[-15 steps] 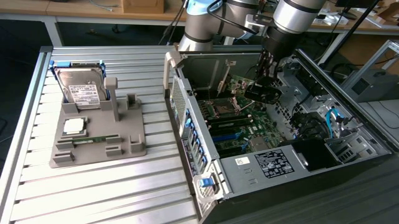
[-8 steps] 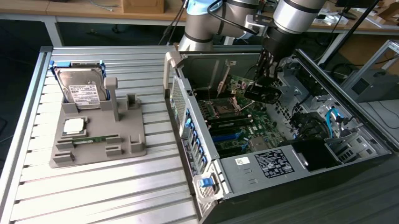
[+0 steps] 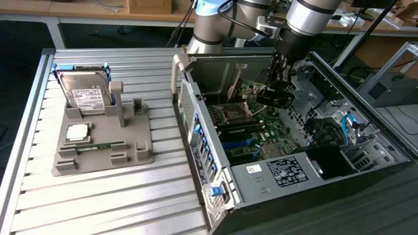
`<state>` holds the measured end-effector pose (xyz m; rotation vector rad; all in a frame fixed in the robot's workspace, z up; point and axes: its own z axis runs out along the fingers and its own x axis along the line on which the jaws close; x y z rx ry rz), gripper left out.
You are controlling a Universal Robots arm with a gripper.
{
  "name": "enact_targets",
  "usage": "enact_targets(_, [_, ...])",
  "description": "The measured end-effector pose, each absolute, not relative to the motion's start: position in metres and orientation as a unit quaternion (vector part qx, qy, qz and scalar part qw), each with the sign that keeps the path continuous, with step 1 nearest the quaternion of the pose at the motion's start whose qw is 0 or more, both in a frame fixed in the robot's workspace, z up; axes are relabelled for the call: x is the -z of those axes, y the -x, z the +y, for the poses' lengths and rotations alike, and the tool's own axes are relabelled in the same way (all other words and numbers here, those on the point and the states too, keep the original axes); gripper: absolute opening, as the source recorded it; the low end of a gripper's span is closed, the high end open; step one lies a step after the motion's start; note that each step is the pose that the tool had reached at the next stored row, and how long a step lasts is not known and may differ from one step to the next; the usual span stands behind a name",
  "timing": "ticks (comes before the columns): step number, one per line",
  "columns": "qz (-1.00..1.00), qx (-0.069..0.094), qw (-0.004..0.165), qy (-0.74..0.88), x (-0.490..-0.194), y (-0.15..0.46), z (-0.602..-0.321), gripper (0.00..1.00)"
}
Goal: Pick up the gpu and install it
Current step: 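Insert the gpu into the slot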
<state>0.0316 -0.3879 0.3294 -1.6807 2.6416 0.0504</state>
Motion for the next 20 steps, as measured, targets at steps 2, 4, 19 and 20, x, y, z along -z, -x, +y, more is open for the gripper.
enact_targets(2, [0.842,-0.016,0.005,0.539,-0.3293,-0.0316,-0.3879,0.27])
enact_targets(4, [0.840,-0.016,0.005,0.542,-0.3292,-0.0316,-0.3879,0.27])
enact_targets(19, [0.828,-0.016,0.005,0.560,-0.3287,-0.0316,-0.3879,0.27])
enact_targets(20, [0.828,-0.016,0.005,0.561,-0.3286,-0.0316,-0.3879,0.27])
